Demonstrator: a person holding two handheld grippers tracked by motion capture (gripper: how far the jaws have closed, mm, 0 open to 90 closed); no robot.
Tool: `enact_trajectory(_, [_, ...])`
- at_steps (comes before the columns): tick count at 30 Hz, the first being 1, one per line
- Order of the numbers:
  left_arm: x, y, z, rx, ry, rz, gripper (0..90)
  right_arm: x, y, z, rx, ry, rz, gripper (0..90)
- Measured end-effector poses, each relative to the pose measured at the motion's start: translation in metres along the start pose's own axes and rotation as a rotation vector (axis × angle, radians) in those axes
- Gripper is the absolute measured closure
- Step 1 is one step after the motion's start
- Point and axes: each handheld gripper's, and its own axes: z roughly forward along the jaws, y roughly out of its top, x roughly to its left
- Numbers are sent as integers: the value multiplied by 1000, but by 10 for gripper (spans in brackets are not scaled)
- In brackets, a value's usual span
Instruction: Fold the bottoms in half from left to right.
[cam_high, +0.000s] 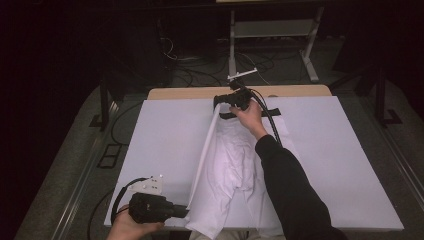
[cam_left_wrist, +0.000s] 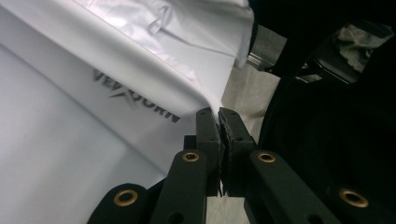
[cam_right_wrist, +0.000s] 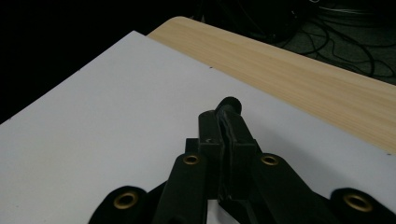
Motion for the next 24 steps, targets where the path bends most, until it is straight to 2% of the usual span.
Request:
enact_trajectory(4, [-1,8,6,-15,-26,13,871,-6,2,-6,-6,-4,13,862])
enact_trajectory(10, [-4,22,17,-24,-71,40,871,-10,4,-14,-6,-12,6,862])
enact_trajectory(17, [-9,37,34,-15,-119,79,871,-13,6,-24,-4,-17,-9,862])
enact_trajectory(24, [-11,48,50,0,-158,95,871,-16,6,-34,3,-22,-27,862])
